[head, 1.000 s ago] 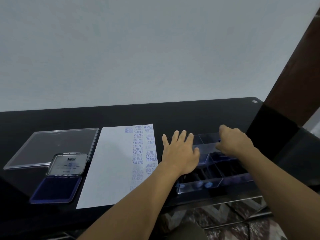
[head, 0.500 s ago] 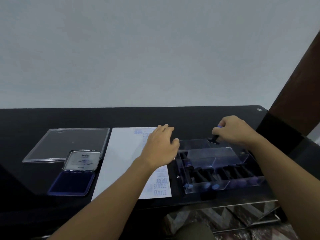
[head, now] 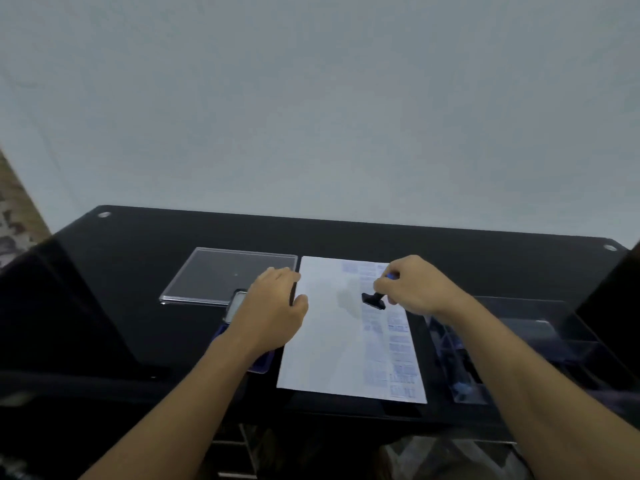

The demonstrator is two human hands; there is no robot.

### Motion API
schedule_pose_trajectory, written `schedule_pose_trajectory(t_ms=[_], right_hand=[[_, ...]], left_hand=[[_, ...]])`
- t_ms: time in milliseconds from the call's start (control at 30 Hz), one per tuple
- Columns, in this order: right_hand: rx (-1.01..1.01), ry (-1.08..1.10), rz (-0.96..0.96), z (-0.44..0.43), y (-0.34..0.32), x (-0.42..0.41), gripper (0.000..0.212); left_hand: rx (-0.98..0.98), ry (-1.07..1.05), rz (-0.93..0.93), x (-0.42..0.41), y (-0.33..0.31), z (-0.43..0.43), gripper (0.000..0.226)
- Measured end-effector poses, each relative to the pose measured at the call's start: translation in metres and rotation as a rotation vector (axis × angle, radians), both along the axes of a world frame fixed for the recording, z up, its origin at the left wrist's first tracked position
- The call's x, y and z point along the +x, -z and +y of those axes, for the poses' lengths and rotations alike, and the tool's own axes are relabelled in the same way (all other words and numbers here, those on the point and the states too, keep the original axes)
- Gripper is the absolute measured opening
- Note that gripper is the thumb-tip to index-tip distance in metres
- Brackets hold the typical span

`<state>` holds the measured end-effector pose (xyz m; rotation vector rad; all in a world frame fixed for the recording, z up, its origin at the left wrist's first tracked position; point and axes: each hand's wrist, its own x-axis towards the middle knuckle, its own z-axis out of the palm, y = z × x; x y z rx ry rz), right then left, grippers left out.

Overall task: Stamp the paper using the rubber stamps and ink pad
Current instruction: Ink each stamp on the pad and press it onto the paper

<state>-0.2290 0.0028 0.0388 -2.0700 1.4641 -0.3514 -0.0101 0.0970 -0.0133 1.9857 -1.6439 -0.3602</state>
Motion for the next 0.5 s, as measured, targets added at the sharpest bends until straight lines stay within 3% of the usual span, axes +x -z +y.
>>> schedule_pose_trajectory(t_ms=[500], right_hand=[[0.098, -0.349, -0.053, 0.048, 0.032, 0.126, 0.029]], left_hand=[[0.014, -0.294, 0.011, 0.127, 0.047, 0.056, 0.044]])
